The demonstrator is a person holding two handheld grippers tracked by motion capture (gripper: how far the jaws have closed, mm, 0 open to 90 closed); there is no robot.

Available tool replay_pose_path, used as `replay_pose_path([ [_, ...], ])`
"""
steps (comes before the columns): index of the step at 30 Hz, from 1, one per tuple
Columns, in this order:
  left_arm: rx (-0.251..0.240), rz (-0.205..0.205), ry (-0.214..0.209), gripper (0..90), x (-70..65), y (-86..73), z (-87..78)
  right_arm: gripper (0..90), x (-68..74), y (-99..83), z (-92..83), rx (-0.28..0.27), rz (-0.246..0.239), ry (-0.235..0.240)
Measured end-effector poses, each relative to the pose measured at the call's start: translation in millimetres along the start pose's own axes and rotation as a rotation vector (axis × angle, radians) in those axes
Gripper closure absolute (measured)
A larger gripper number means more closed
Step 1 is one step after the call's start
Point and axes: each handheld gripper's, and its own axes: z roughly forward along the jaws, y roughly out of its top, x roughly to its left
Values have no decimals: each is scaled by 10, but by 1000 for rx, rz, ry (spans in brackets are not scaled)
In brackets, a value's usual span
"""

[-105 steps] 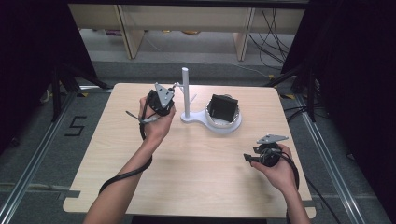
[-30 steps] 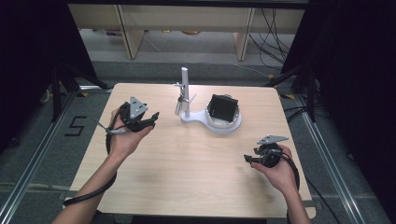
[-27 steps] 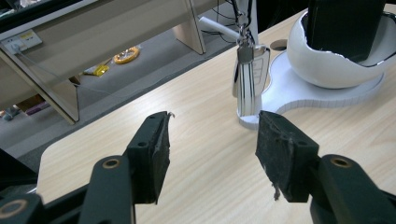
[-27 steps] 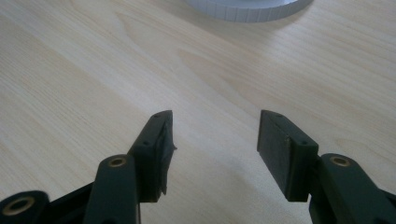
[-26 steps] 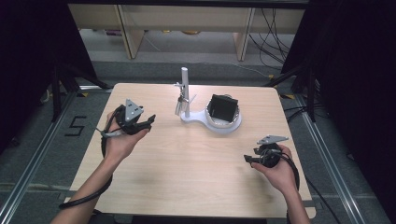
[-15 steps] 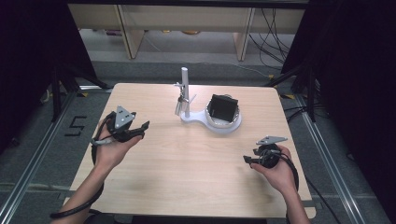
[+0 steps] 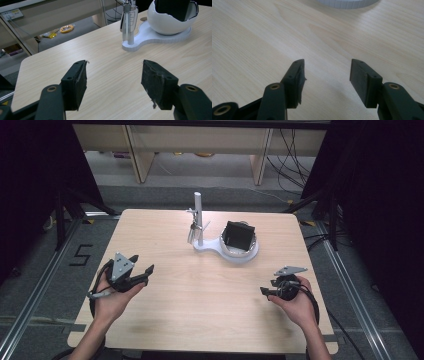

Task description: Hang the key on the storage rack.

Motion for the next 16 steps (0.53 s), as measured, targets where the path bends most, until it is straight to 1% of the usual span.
replay_pose_path([
  [1,-5,-9,-3,363,-14,-43,2,467,4,-6,19,-18,6,0],
  [3,-12,-25,-7,361,-47,-141,20,467,7,-6,20,-18,6,-8],
  [4,-15,-27,-7,360,-65,-193,34,467,-7,-13,34,-26,-15,-13],
  [5,-19,-31,-8,360,-87,-243,50,467,-6,-13,35,-24,-14,-12],
  [6,-20,-37,-15,360,-104,-291,66,467,2,-9,32,-18,3,-7],
  [7,-21,-49,-22,359,-127,-343,84,468,3,-10,35,-19,4,-7],
  [8,-27,-55,-26,358,-138,-373,97,468,-10,-11,30,-8,-21,-9],
  [10,-32,-50,-35,354,-176,-434,119,468,-8,-12,33,-10,-15,-1],
  [11,-36,-44,-52,352,-205,-468,138,468,-7,-12,30,-14,-19,-9],
  [13,-51,-39,-88,352,-264,-504,171,469,-8,-11,27,-14,-19,-9],
  [14,-51,-37,-96,353,-281,-511,173,469,-9,-11,27,-15,-20,-9],
  [15,-66,-49,-116,354,-302,-523,191,469,-10,-12,27,-15,-22,-10],
  [16,-65,-52,-122,354,-323,-529,195,469,-15,-11,21,-5,-27,-7],
])
